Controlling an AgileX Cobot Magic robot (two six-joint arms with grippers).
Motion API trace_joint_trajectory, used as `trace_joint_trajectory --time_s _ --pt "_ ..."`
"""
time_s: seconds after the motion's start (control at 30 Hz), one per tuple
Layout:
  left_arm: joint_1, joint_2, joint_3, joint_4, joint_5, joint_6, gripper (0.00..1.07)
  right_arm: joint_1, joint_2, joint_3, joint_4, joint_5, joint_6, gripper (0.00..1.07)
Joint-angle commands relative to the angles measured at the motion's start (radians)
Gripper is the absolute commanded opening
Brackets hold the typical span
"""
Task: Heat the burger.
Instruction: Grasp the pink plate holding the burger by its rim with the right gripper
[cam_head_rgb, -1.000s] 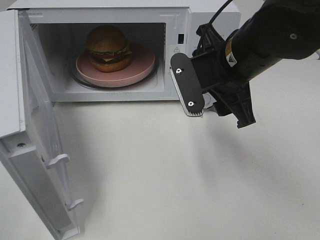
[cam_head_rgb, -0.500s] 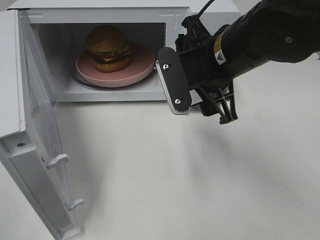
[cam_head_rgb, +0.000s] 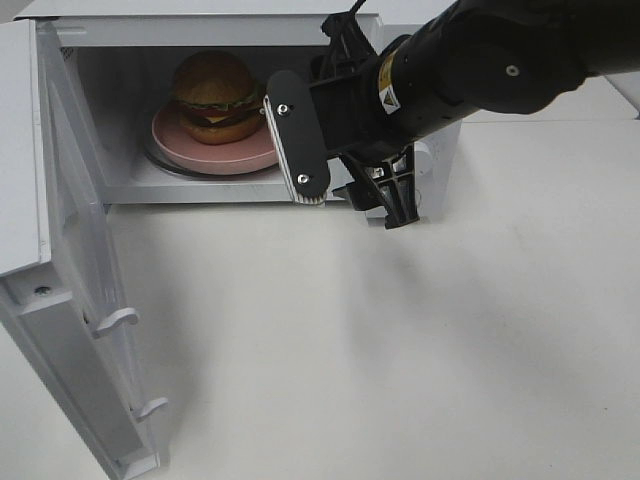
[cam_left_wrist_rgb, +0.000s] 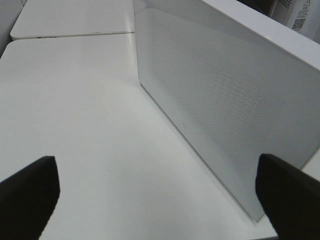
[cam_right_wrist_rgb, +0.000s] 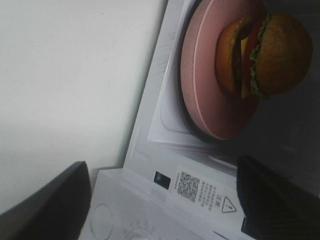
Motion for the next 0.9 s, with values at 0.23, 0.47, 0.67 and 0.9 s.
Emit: trace_joint_trajectory --time_s 0.23,0.47,0.67,0.9 --pt "0.003 -0.017 -0.001 -0.005 -0.008 -0.003 1.0 0.003 0.084 -0.08 0.0 -0.013 0.021 0.79" --pt "0.003 -0.017 -0.001 -0.005 -0.008 -0.003 1.0 0.003 0.164 -0.142 0.061 -0.06 0.042 0.81" --pt "0.003 -0.017 -0.001 -0.005 -0.008 -0.003 1.0 0.003 0.229 -0.189 0.079 -0.065 0.052 0.85" --pt "0.003 -0.017 -0.001 -0.005 -0.008 -0.003 1.0 0.002 0.324 -0.273 0.077 -0.091 0.081 0.84"
